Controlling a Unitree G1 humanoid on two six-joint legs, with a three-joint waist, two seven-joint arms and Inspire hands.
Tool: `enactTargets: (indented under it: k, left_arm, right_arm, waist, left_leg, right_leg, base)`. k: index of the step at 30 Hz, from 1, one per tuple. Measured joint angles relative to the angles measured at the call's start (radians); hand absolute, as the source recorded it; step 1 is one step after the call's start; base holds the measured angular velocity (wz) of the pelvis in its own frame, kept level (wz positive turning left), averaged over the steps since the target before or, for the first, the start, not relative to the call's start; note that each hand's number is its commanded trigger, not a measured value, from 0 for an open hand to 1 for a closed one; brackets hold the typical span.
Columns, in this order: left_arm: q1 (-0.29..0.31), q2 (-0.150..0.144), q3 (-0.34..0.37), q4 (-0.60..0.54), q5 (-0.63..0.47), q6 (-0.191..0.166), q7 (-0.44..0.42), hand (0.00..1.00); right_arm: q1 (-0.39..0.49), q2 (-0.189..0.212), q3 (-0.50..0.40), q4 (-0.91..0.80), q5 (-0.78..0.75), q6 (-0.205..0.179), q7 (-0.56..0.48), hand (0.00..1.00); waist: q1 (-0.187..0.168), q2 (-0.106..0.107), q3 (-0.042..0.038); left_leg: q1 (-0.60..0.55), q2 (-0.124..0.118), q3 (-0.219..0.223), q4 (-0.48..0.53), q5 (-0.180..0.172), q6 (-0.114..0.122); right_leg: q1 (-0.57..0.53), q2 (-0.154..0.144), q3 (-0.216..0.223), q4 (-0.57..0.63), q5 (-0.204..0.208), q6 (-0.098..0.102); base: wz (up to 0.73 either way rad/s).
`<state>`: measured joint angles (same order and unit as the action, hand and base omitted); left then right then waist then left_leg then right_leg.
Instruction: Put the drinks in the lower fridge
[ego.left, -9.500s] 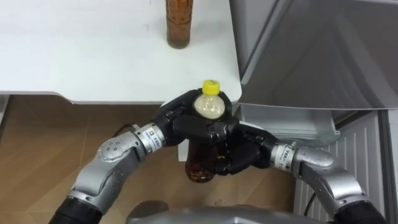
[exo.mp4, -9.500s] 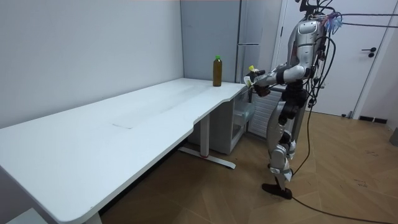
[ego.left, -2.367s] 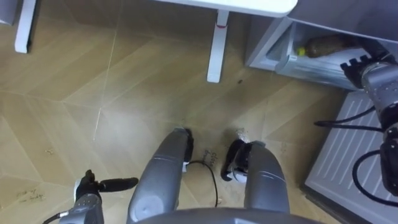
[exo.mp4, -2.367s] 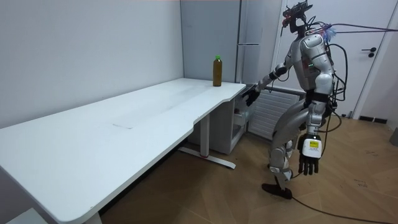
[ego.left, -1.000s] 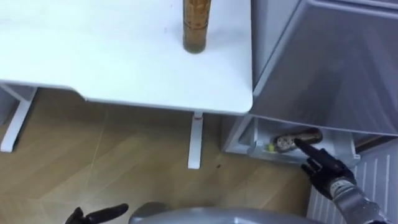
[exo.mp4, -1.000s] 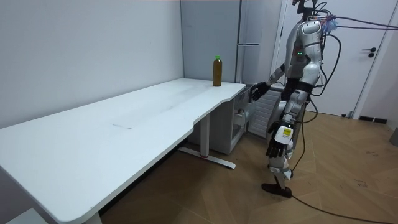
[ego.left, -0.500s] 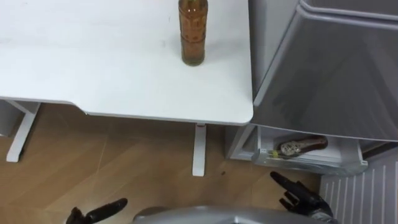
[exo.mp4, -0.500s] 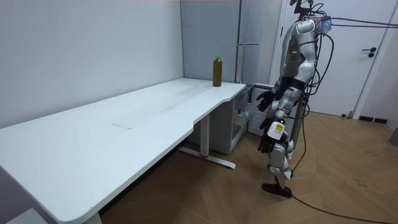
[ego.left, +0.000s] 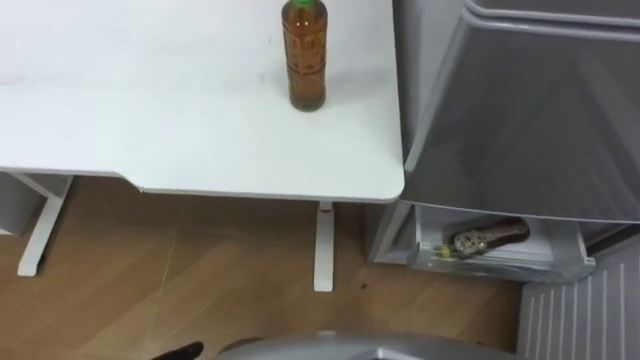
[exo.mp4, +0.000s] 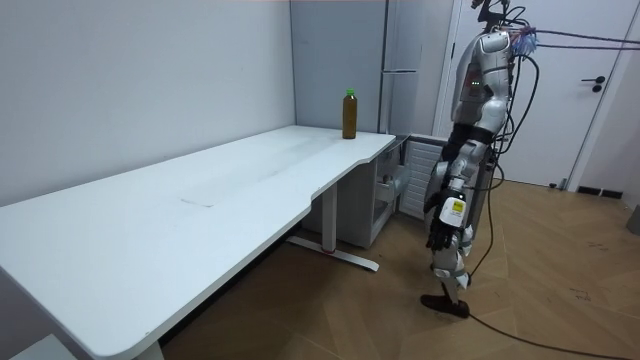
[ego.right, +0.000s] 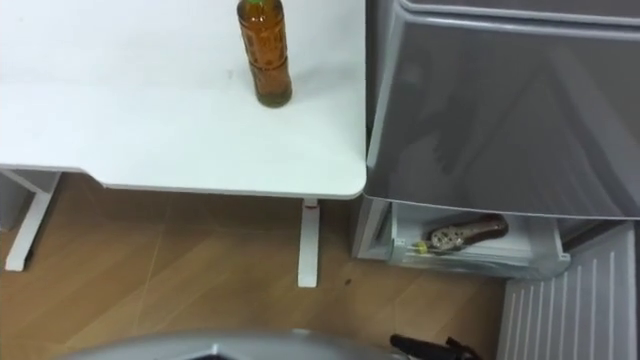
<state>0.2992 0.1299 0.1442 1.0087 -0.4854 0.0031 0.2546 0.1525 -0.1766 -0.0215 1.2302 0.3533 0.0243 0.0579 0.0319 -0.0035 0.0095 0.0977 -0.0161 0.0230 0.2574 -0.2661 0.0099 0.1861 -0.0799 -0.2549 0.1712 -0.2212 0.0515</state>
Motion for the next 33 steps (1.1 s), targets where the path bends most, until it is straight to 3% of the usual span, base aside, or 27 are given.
enactTargets:
  k: [3, 10, 16, 21, 23, 27, 31, 33]
  left_arm:
    - [-0.017, -0.004, -0.002, -0.001, -0.002, 0.000, 0.009, 0.00]
    - [-0.057, -0.007, 0.038, -0.029, -0.045, -0.006, 0.072, 0.00]
    - [-0.059, -0.013, 0.086, -0.198, -0.079, -0.033, 0.189, 0.00]
    - [-0.057, -0.014, 0.159, -0.375, -0.087, -0.104, 0.331, 0.00]
    - [-0.058, -0.012, 0.168, -0.429, -0.035, -0.137, 0.373, 0.00]
    - [-0.057, -0.010, 0.167, -0.604, 0.036, -0.163, 0.473, 0.00]
    - [-0.052, -0.008, 0.166, -0.745, 0.096, -0.193, 0.512, 0.00]
    - [-0.053, -0.005, 0.166, -0.854, 0.172, -0.197, 0.520, 0.00]
  right_arm:
    - [-0.042, -0.001, 0.029, 0.017, -0.098, 0.001, -0.027, 0.00]
    - [-0.059, 0.007, 0.062, 0.015, -0.147, -0.002, -0.051, 0.00]
    - [-0.050, 0.008, 0.067, 0.011, -0.163, -0.013, -0.071, 0.00]
    - [-0.047, 0.008, 0.049, 0.010, -0.235, -0.031, -0.072, 0.00]
    - [-0.047, 0.008, 0.040, 0.011, -0.252, -0.044, -0.071, 0.00]
    - [-0.037, 0.009, 0.038, 0.006, -0.243, -0.059, -0.081, 0.00]
    - [-0.030, 0.011, 0.034, 0.006, -0.244, -0.070, -0.077, 0.00]
    - [-0.029, 0.013, 0.029, 0.006, -0.254, -0.071, -0.073, 0.00]
  waist:
    - [0.005, -0.001, 0.0002]
    - [0.008, 0.007, -0.0051]
    - [0.025, 0.006, -0.0058]
    - [0.032, 0.001, -0.0078]
    - [0.031, -0.005, -0.0073]
    - [0.033, -0.009, -0.0094]
    - [0.036, -0.014, -0.0151]
    - [0.033, -0.013, -0.0132]
  left_leg:
    - [-0.001, 0.000, -0.003, 0.003, 0.000, 0.000]
    - [-0.005, -0.001, -0.013, 0.011, -0.001, 0.001]
    - [-0.001, -0.001, -0.014, 0.011, 0.000, 0.001]
    - [0.000, 0.000, -0.010, 0.009, 0.000, 0.001]
    - [-0.001, -0.001, -0.011, 0.009, 0.000, 0.001]
    - [-0.002, -0.001, -0.019, 0.014, 0.000, 0.001]
    - [0.003, -0.001, -0.024, 0.012, 0.000, 0.001]
    - [0.003, -0.001, -0.026, 0.011, 0.001, 0.002]
  right_leg:
    - [0.002, 0.001, -0.003, 0.000, 0.004, 0.001]
    - [0.005, 0.001, -0.011, -0.001, 0.004, 0.002]
    - [0.006, 0.001, -0.008, -0.002, 0.004, 0.002]
    - [0.005, 0.001, 0.004, -0.001, 0.005, 0.001]
    - [0.005, 0.001, -0.005, -0.001, 0.005, 0.001]
    - [0.004, 0.002, -0.008, -0.003, 0.005, 0.002]
    - [0.008, 0.002, -0.008, -0.003, 0.005, 0.002]
    - [0.009, 0.002, -0.009, -0.004, 0.005, 0.001]
  base:
    - [0.03]
    - [0.04]
    - [0.00]
    - [-0.03]
    - [0.03]
    - [0.03]
    - [0.00]
    - [0.02]
